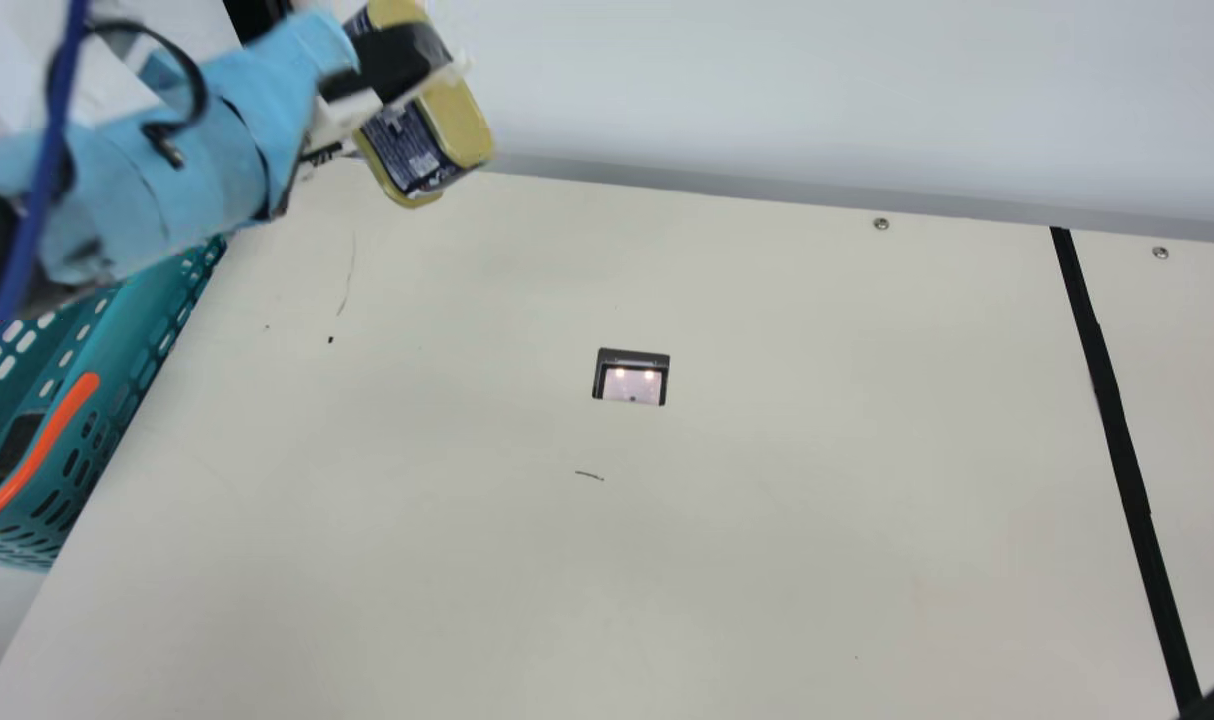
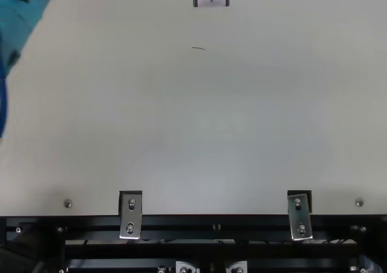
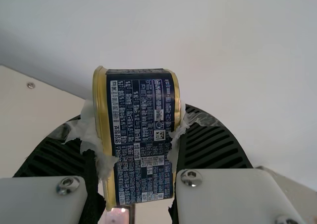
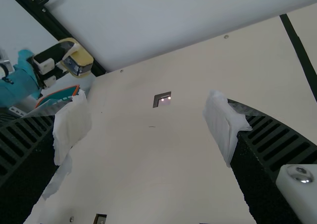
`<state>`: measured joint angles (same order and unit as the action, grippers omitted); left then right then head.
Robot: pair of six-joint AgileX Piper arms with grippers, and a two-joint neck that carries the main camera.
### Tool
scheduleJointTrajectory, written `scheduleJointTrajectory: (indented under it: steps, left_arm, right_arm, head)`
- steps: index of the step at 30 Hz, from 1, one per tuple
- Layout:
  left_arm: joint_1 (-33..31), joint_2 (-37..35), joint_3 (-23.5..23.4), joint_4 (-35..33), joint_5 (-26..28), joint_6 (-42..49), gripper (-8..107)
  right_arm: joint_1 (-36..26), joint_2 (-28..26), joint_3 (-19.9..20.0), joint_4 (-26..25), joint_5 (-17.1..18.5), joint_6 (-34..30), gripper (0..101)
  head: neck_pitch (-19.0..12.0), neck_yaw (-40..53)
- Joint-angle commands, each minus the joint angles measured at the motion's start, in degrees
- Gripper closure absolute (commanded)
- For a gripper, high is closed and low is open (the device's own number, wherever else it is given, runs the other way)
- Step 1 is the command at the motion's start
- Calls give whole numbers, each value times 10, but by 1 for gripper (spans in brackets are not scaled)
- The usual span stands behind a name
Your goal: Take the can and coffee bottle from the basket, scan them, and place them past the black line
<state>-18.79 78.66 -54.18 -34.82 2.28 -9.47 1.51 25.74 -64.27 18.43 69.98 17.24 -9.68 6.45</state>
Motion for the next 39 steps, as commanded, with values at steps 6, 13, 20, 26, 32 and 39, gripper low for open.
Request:
scheduleJointTrajectory:
  steps: [6,13,20,26,32,39]
  left_arm:
    - [-68,37,62,21,-155,35,89]
    - [-114,77,96,95,-239,-6,89]
    - [-99,130,125,221,-301,-78,89]
    - [-90,140,127,229,-299,-79,89]
    - [-99,153,123,243,-317,-82,89]
    - [-108,201,117,279,-364,-74,89]
  right_arm:
    - [0,0,0,0,0,0,0]
    - [0,0,0,0,0,0,0]
    - [0,0,0,0,0,0,0]
    - [0,0,0,0,0,0,0]
    - [0,0,0,0,0,0,0]
    - [0,0,0,0,0,0,0]
  head:
    - [-2,-4]
    - [-2,-4]
    - [-2,-4]
    - [-2,-4]
    - [-2,-4]
    - [-2,-4]
